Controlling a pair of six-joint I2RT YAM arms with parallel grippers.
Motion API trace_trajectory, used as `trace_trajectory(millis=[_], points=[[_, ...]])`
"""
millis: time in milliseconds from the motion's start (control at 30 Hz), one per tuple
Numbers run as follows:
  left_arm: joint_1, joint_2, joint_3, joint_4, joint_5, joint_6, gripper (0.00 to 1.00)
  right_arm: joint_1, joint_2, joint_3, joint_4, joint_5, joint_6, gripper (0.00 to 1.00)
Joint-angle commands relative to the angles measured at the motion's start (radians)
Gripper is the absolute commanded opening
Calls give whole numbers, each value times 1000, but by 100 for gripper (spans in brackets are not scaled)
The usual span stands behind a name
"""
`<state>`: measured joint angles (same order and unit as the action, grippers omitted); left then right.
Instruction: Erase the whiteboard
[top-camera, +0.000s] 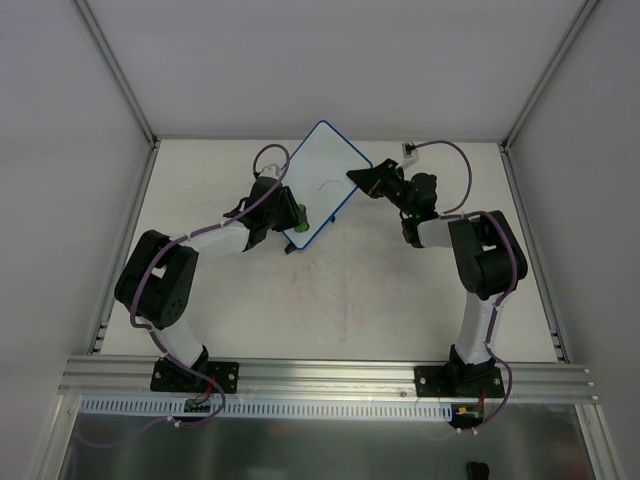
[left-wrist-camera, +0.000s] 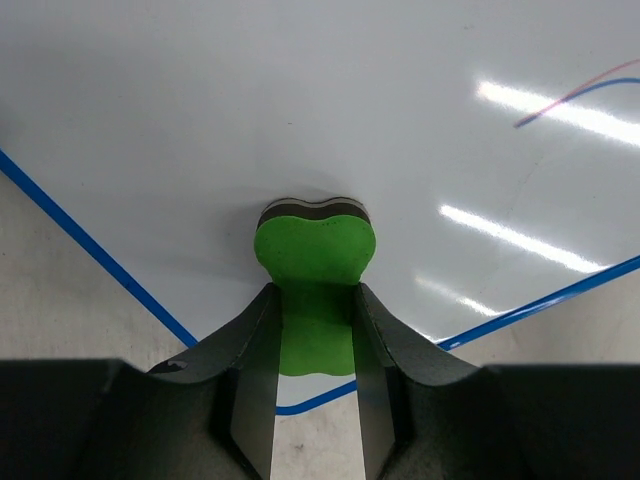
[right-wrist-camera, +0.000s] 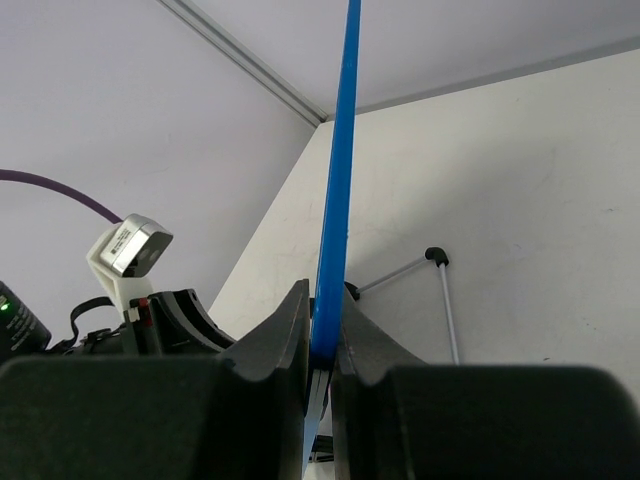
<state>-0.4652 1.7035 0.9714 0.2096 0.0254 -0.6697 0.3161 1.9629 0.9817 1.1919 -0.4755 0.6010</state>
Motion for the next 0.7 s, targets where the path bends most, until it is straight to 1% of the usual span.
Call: trace_trajectory(millis=[0, 200, 333, 400, 500, 667], points=[[-128, 59, 24, -56, 18, 79, 0, 20, -27, -1, 80, -80, -43, 0], [-135, 56, 27, -49, 19, 101, 0, 18, -25, 0, 80, -80, -43, 0], [-121, 39, 6, -50, -19, 68, 0, 20, -25, 0, 80, -81, -43, 0], [-101, 33, -20, -64, -19, 33, 0, 18, -24, -1, 80, -80, -41, 0], [-43, 22, -80, -65, -15, -54, 0, 20, -24, 0, 80, -80, -41, 0], [25, 1, -149, -64, -50, -83, 0, 18, -25, 0, 81, -80, -41, 0]])
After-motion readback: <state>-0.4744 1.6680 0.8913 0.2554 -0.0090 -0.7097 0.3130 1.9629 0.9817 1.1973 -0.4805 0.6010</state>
